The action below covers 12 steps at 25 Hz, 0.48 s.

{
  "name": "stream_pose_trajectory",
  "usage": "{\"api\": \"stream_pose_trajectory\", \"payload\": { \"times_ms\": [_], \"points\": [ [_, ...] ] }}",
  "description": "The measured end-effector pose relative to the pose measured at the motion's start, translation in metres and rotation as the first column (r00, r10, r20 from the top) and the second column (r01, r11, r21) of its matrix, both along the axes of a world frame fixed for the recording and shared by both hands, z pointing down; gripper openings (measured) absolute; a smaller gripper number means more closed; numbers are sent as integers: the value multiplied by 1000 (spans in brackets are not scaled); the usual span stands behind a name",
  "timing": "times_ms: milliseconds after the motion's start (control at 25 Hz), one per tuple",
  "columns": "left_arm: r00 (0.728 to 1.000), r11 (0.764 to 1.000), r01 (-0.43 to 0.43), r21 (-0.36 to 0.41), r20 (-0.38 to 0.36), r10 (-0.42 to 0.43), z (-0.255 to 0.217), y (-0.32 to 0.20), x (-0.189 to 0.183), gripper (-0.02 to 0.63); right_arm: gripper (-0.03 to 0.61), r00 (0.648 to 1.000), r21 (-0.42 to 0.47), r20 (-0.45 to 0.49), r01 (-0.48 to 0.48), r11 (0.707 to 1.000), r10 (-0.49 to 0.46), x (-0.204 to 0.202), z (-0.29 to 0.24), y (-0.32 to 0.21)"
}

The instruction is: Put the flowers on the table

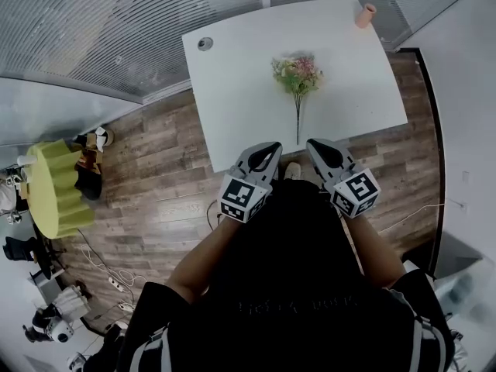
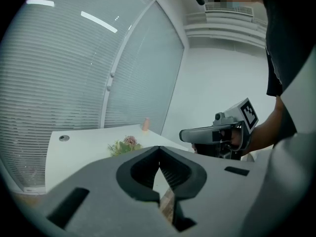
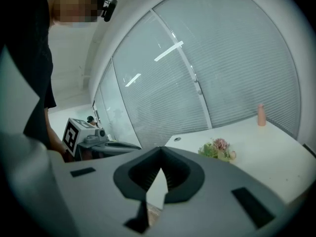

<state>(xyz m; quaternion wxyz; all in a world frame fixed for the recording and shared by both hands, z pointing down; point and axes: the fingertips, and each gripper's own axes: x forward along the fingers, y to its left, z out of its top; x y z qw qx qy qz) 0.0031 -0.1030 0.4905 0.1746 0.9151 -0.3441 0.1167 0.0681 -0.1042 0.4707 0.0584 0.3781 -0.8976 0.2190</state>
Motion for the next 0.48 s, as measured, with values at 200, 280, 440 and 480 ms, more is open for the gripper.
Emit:
{"api": "stream_pose_trajectory", "payload": {
  "times_ms": [200, 280, 440, 480],
  "points": [
    [1000, 999, -3, 49, -17, 4, -19, 3, 2, 18, 29, 1000, 5, 20, 3, 1000, -3, 4, -9, 16],
    [1000, 998, -10, 69, -11, 11, -26, 5, 2, 18, 29, 1000, -3, 30, 0, 1000, 0, 4, -12, 21],
    [1000, 995, -10, 101, 1, 10, -37, 6, -3, 18, 29, 998, -27, 50, -23, 999, 24, 6, -14, 26],
    [1000, 995, -7, 104, -2, 7, -41, 5, -4, 18, 29, 998, -29, 56, -27, 999, 28, 6, -15, 26]
  ]
}}
